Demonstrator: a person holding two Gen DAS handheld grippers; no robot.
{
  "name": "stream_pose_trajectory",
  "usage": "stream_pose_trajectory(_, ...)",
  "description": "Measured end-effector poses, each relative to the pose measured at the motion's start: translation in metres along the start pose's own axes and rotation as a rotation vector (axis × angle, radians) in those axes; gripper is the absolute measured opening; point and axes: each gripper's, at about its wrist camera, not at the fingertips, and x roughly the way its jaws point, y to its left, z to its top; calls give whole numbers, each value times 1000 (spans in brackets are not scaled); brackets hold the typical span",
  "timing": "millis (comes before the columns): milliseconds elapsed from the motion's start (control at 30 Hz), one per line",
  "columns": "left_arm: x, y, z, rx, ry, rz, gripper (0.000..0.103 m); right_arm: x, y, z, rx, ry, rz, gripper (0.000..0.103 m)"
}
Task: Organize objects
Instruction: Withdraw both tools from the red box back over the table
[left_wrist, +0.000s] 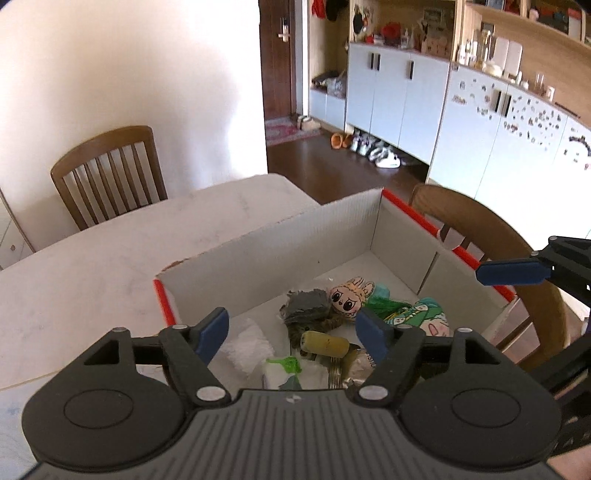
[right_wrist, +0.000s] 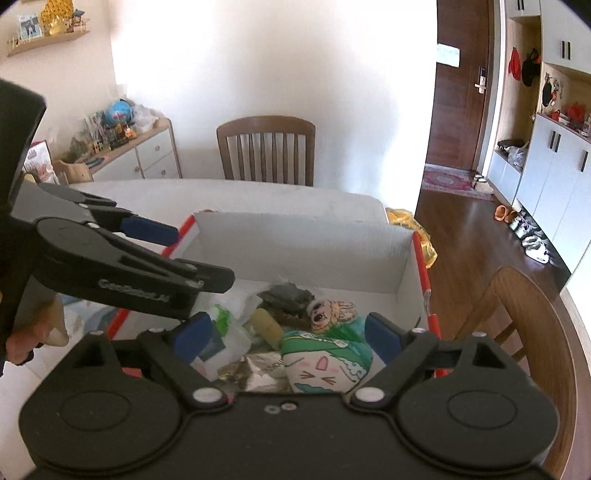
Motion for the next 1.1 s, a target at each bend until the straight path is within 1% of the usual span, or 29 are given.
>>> stream_pose_trajectory(67, -10, 4, -3, -8, -15, 1, 78, -7, 4, 0, 8, -17, 4, 94)
stream_pose_trajectory(200, -31, 12, -10, -24, -51, -10, 80, -18, 11, -1, 34, -43, 10, 95)
stream_pose_trajectory(300, -46, 18, -17, -42, -76, 3, 84, -26, 17, -2, 47, -62, 13, 98)
stream_pose_trajectory(467, -65, 27, -28, -79, -104, -15, 89, -37, 32, -5, 54, -96, 1, 102)
stream_pose_trajectory(533, -72, 30, -32, -84, -117, -6, 97, -41, 36, -6, 64, -109, -2, 102)
stream_pose_trajectory(600, -79, 32, -37, -86, -136, -4, 101, -45, 40, -7, 74, -120, -8, 102)
stream_pose_trajectory(733, -92, 36, -47, -87, -167, 1, 103, -53, 45, -9, 110, -145, -12, 102)
stream_pose_trajectory(933, -109, 38, -62, -80, -189, -2, 103, -67, 50, -11, 192, -185, -7, 102)
stream_pose_trajectory(1100, -124, 36, -73, -79, -216, -13, 103, -72, 61, -16, 195, -195, -23, 102)
